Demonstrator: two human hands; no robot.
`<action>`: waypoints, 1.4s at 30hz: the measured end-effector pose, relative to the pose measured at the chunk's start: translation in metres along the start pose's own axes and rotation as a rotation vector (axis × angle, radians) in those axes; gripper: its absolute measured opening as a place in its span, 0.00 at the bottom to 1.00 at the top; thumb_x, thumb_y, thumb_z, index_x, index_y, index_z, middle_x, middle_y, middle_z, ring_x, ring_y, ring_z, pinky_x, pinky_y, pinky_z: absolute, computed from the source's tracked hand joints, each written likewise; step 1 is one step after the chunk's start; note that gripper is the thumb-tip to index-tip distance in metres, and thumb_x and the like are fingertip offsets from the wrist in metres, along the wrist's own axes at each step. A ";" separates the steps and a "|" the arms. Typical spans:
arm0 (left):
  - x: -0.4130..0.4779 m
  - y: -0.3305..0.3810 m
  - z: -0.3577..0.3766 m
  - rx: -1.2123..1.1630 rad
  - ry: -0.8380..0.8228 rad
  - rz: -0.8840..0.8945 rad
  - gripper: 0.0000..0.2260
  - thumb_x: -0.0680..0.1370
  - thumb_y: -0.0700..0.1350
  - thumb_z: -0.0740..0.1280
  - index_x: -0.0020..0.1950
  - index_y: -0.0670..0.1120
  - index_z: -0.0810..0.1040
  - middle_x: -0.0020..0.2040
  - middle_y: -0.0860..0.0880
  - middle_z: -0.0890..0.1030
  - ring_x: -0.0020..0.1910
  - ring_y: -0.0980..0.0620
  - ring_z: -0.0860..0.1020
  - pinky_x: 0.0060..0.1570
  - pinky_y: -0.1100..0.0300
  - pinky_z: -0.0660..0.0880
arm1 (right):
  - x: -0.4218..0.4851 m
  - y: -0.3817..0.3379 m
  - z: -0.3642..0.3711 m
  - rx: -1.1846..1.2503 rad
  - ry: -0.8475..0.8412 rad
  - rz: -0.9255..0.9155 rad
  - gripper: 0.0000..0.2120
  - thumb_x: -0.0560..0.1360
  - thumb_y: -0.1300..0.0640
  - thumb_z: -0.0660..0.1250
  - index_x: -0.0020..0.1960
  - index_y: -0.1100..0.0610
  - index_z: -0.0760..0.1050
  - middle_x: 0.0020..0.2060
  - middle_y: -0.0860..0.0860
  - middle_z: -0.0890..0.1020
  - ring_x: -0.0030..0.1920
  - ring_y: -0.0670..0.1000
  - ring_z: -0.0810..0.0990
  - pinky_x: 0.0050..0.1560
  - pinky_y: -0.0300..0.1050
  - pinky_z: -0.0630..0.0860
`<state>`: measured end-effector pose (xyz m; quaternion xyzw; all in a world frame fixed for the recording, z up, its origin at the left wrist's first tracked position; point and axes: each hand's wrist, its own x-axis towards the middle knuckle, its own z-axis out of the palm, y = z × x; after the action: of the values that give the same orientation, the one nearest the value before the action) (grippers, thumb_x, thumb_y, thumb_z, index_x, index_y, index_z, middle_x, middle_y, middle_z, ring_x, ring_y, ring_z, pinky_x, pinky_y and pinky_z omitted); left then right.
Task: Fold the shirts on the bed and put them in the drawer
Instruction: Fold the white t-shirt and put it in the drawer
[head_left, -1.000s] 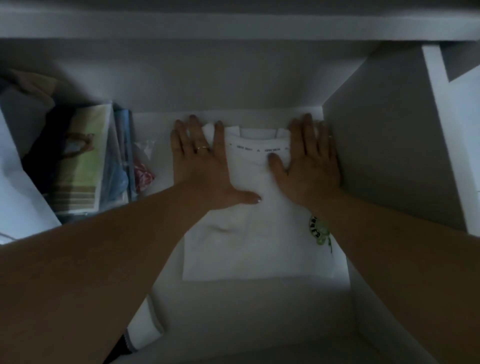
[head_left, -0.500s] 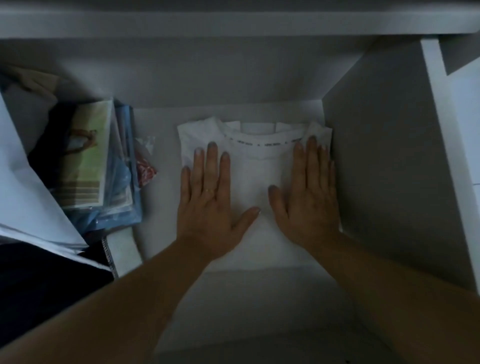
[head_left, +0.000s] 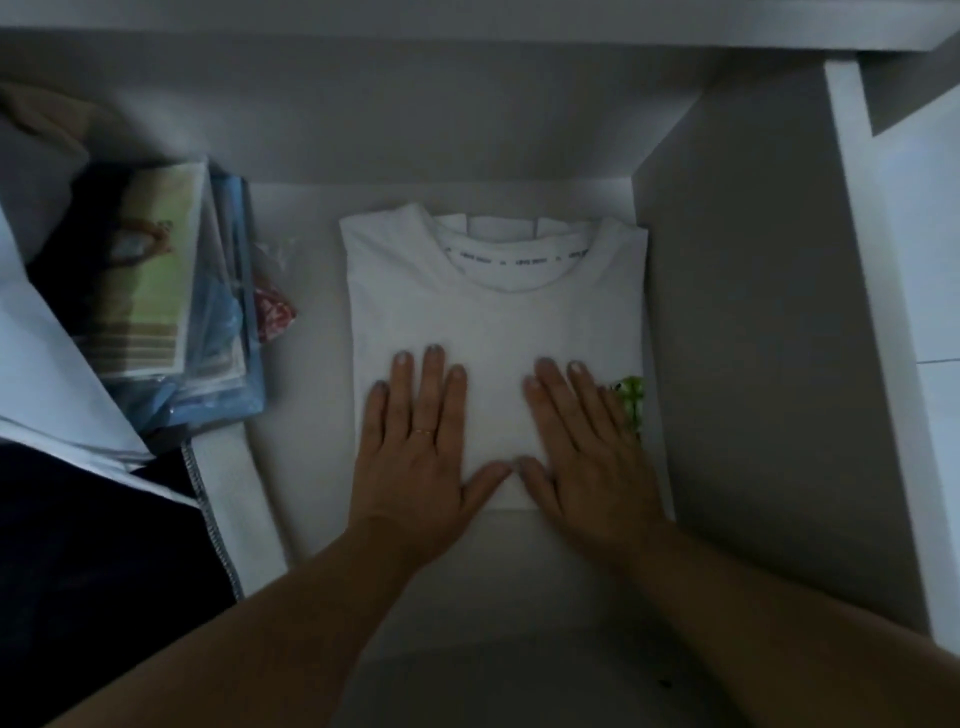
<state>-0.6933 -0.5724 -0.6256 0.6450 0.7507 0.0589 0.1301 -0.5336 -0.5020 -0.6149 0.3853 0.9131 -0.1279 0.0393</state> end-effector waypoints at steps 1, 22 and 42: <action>0.007 0.001 0.001 0.023 0.001 -0.010 0.36 0.77 0.64 0.46 0.72 0.36 0.62 0.73 0.35 0.60 0.71 0.32 0.57 0.70 0.43 0.51 | 0.006 0.007 0.000 -0.011 0.016 0.013 0.29 0.77 0.45 0.52 0.73 0.59 0.58 0.72 0.56 0.60 0.72 0.59 0.55 0.71 0.52 0.50; -0.026 0.000 -0.068 -0.433 -0.295 -0.248 0.32 0.78 0.56 0.57 0.75 0.54 0.41 0.76 0.42 0.53 0.73 0.44 0.58 0.70 0.55 0.56 | -0.005 -0.027 -0.066 0.144 -0.463 0.231 0.33 0.79 0.44 0.52 0.75 0.48 0.38 0.76 0.53 0.45 0.75 0.55 0.49 0.74 0.52 0.47; -0.209 -0.100 -0.218 0.159 0.049 -0.416 0.21 0.74 0.54 0.56 0.37 0.41 0.81 0.35 0.40 0.81 0.37 0.40 0.79 0.50 0.46 0.73 | -0.100 -0.139 -0.149 -0.162 0.222 0.258 0.18 0.72 0.53 0.54 0.38 0.56 0.81 0.34 0.54 0.83 0.34 0.59 0.79 0.45 0.50 0.68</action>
<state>-0.8196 -0.7763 -0.4174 0.4827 0.8729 -0.0132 0.0700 -0.5589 -0.6253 -0.4257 0.5066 0.8620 -0.0048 -0.0146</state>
